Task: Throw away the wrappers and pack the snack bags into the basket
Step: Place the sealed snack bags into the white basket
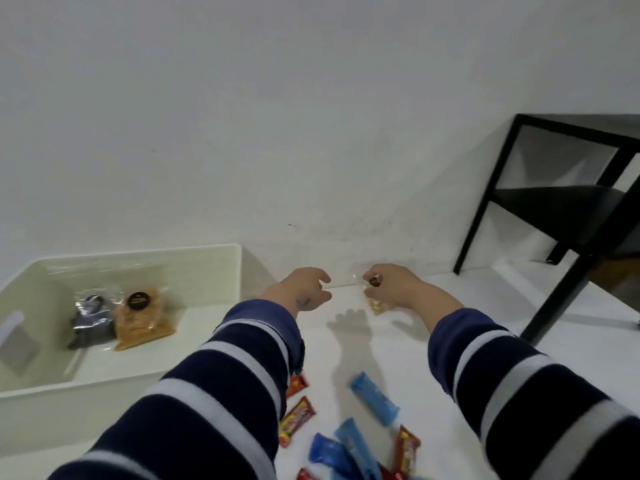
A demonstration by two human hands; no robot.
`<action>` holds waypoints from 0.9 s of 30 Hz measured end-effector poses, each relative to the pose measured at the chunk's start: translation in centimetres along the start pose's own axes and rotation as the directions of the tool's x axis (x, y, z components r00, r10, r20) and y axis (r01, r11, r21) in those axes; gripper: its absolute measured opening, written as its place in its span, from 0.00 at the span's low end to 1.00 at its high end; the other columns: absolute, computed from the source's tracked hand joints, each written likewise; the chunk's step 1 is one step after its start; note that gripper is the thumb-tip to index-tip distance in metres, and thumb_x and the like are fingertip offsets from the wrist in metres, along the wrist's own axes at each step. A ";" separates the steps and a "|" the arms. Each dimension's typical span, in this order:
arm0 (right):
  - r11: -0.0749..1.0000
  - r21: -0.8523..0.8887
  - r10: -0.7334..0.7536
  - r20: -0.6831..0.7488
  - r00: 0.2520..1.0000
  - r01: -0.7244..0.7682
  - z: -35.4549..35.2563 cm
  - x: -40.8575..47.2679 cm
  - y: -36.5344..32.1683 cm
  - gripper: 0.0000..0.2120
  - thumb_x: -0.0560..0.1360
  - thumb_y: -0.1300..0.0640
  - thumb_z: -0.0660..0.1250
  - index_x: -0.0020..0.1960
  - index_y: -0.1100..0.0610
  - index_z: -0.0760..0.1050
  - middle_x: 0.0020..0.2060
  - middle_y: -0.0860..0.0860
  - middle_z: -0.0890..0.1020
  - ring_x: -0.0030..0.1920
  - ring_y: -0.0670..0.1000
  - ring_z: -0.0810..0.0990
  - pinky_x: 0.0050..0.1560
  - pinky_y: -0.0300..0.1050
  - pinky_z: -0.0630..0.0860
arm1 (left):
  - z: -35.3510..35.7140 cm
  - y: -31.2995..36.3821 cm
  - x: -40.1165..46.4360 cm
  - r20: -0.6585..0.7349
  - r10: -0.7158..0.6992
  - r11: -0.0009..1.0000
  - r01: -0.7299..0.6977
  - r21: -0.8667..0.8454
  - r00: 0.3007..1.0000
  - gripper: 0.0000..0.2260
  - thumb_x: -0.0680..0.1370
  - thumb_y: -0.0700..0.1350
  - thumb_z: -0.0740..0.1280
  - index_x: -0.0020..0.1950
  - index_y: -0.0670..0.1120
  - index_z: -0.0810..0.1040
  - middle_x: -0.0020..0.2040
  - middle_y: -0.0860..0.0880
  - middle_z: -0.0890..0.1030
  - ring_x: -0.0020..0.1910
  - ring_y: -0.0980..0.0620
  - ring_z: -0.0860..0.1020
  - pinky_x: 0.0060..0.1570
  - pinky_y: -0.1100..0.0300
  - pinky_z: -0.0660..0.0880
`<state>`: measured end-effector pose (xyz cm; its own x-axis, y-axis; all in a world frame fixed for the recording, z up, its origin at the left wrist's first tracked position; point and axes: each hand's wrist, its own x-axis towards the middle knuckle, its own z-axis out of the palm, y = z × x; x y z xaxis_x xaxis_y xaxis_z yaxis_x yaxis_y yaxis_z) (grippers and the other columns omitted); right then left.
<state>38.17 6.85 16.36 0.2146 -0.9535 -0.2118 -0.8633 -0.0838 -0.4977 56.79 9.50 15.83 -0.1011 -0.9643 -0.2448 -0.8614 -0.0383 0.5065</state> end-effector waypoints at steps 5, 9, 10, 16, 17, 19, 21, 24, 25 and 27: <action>0.997 0.032 0.073 0.046 0.996 -0.075 -2.3 2.9 9.1 0.17 0.75 0.53 0.66 0.64 0.52 0.72 0.63 0.53 0.73 0.59 0.53 0.74 0.55 0.43 0.72 | 5.6 3.3 5.5 0.027 -0.040 0.996 0.042 -0.073 0.999 0.18 0.79 0.48 0.63 0.69 0.48 0.70 0.66 0.47 0.74 0.64 0.48 0.73 0.59 0.63 0.66; 0.992 0.032 0.118 0.072 0.990 -0.120 -2.7 5.8 15.3 0.19 0.75 0.51 0.66 0.66 0.51 0.71 0.64 0.52 0.72 0.61 0.52 0.73 0.54 0.40 0.68 | 10.1 3.8 9.1 0.033 -0.112 0.979 0.116 -0.169 0.993 0.18 0.79 0.46 0.63 0.68 0.49 0.70 0.66 0.46 0.73 0.64 0.48 0.73 0.59 0.62 0.68; 0.989 0.055 0.134 0.071 0.988 -0.138 -2.5 6.7 16.6 0.19 0.75 0.52 0.66 0.65 0.51 0.71 0.64 0.52 0.72 0.60 0.52 0.73 0.53 0.39 0.68 | 11.0 3.7 10.1 0.017 -0.132 0.972 0.133 -0.194 0.991 0.18 0.79 0.46 0.63 0.69 0.49 0.69 0.67 0.45 0.73 0.65 0.48 0.72 0.60 0.61 0.68; 0.961 0.179 0.217 -0.011 0.976 -0.212 -0.7 13.2 21.7 0.17 0.76 0.57 0.63 0.64 0.49 0.72 0.63 0.53 0.73 0.57 0.53 0.74 0.48 0.41 0.70 | 15.8 3.6 16.1 -0.110 -0.269 0.869 0.192 -0.455 0.957 0.28 0.77 0.49 0.65 0.75 0.53 0.58 0.66 0.42 0.73 0.63 0.46 0.73 0.56 0.59 0.69; 0.956 0.201 0.222 -0.028 0.975 -0.212 -0.3 14.2 22.1 0.17 0.76 0.57 0.63 0.65 0.49 0.71 0.63 0.53 0.74 0.54 0.52 0.75 0.47 0.41 0.71 | 16.4 3.5 17.1 -0.138 -0.281 0.858 0.184 -0.481 0.950 0.29 0.77 0.49 0.65 0.75 0.54 0.57 0.65 0.42 0.74 0.59 0.48 0.75 0.54 0.59 0.70; 0.939 0.269 0.235 -0.051 0.971 -0.214 0.6 15.9 22.9 0.19 0.77 0.58 0.62 0.67 0.48 0.69 0.62 0.53 0.75 0.49 0.50 0.73 0.45 0.41 0.70 | 17.4 3.6 18.9 -0.180 -0.312 0.822 0.169 -0.544 0.933 0.30 0.77 0.47 0.66 0.76 0.56 0.55 0.59 0.44 0.77 0.43 0.57 0.76 0.44 0.62 0.71; 0.915 0.344 0.244 -0.062 0.968 -0.208 1.5 17.1 23.4 0.21 0.77 0.60 0.60 0.68 0.46 0.68 0.64 0.53 0.74 0.49 0.50 0.72 0.46 0.40 0.69 | 18.3 3.7 20.3 -0.227 -0.331 0.804 0.148 -0.575 0.916 0.32 0.76 0.44 0.67 0.76 0.57 0.55 0.52 0.48 0.78 0.37 0.58 0.72 0.40 0.63 0.70; 0.885 0.411 0.282 -0.095 0.955 -0.220 2.6 18.2 24.0 0.23 0.75 0.64 0.59 0.66 0.46 0.70 0.63 0.52 0.75 0.51 0.50 0.73 0.45 0.38 0.69 | 19.2 3.8 21.5 -0.281 -0.358 0.799 0.136 -0.585 0.891 0.34 0.74 0.43 0.70 0.75 0.57 0.56 0.55 0.49 0.77 0.47 0.53 0.75 0.47 0.62 0.69; 0.870 0.435 0.303 -0.099 0.948 -0.233 2.8 18.3 24.2 0.23 0.74 0.65 0.59 0.65 0.46 0.71 0.62 0.52 0.75 0.51 0.50 0.74 0.43 0.37 0.70 | 19.3 3.8 21.6 -0.282 -0.371 0.783 0.136 -0.607 0.885 0.35 0.74 0.42 0.70 0.75 0.57 0.57 0.52 0.50 0.77 0.46 0.53 0.75 0.46 0.63 0.70; 0.837 0.480 0.342 -0.086 0.936 -0.262 3.1 18.2 24.4 0.24 0.74 0.66 0.61 0.64 0.46 0.72 0.62 0.52 0.76 0.51 0.50 0.75 0.40 0.36 0.71 | 19.5 3.8 21.3 -0.259 -0.394 0.749 0.145 -0.646 0.882 0.34 0.74 0.39 0.70 0.74 0.57 0.59 0.48 0.51 0.76 0.43 0.53 0.75 0.46 0.61 0.73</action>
<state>22.48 -11.63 -2.24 -0.1338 -0.9457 -0.2963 -0.5594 0.3189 -0.7651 41.66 -6.13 -3.54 0.3787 -0.9033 -0.2014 -0.3382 -0.3377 0.8784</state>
